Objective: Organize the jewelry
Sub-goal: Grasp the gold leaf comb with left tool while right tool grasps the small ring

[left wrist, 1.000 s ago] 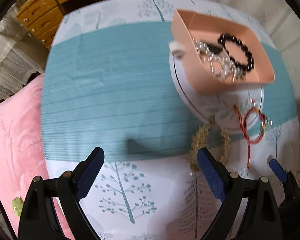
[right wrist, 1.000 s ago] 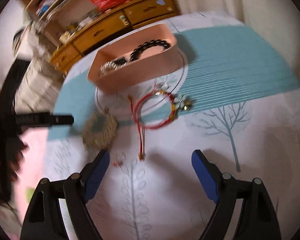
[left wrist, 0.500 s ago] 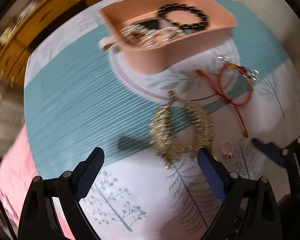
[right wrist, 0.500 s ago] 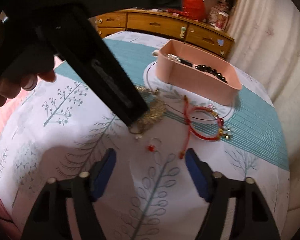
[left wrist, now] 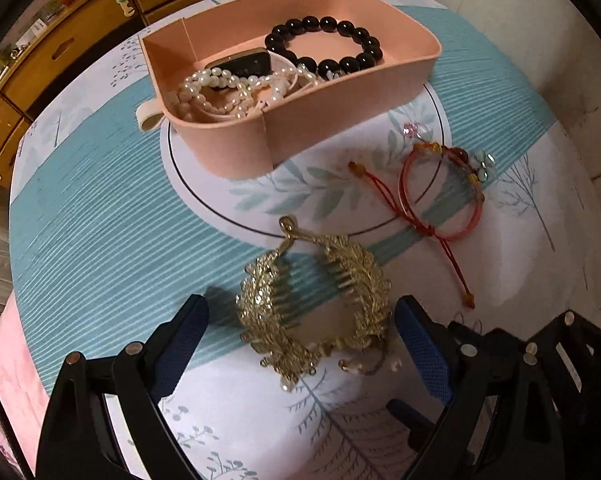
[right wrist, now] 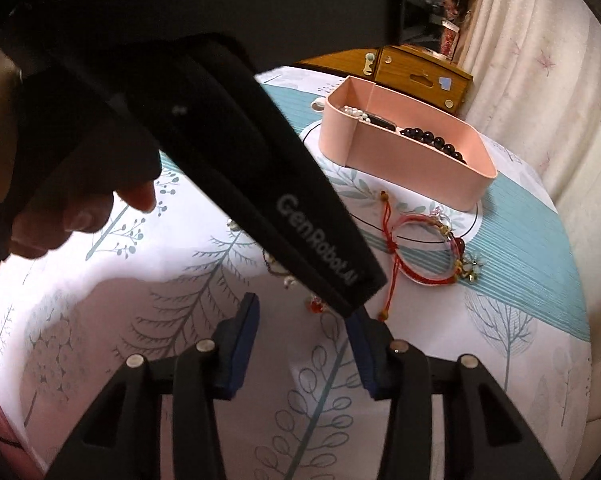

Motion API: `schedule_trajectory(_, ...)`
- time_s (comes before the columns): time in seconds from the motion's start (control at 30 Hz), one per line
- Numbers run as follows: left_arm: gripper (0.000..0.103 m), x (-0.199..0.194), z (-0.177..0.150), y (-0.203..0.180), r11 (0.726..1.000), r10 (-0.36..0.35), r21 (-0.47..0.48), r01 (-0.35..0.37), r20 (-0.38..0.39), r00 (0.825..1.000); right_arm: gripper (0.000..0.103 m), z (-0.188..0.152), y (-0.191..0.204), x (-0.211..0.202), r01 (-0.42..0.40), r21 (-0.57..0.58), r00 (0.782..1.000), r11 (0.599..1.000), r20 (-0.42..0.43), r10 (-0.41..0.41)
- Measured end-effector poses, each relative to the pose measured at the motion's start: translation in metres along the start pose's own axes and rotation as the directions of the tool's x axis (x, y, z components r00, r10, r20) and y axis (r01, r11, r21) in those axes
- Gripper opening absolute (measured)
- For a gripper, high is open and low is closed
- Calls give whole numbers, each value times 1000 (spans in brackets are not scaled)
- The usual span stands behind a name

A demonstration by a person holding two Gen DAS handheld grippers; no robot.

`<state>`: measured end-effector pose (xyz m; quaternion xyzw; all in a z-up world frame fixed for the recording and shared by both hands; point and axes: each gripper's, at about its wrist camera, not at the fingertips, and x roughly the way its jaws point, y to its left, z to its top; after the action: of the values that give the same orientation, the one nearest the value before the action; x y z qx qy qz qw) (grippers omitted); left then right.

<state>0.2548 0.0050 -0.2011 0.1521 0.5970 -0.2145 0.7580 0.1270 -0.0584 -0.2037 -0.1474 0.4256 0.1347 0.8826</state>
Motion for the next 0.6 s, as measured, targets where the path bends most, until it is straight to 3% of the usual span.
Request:
schedule_trajectory(0.1, 86, -2, 3, -3, 1000, 1, 7, -1, 31, 1000, 39, 2, -4, 3, -13, 19, 1000, 1000, 4, 13)
schedule_trajectory(0.17, 74, -5, 3, -6, 1000, -3, 17, 2, 52, 999, 32, 4, -10, 7, -32, 53, 999, 998, 5, 32)
schedule_trajectory(0.37, 74, -5, 9, -14, 1000, -6, 5, 6, 53, 999, 15, 8, -17, 9, -15, 120, 1000, 993, 4, 14)
schedule_trajectory(0.6, 74, -5, 12, 16, 990, -23, -138, 23, 4, 1000, 14, 14, -28, 12, -50, 167, 999, 985, -11, 52)
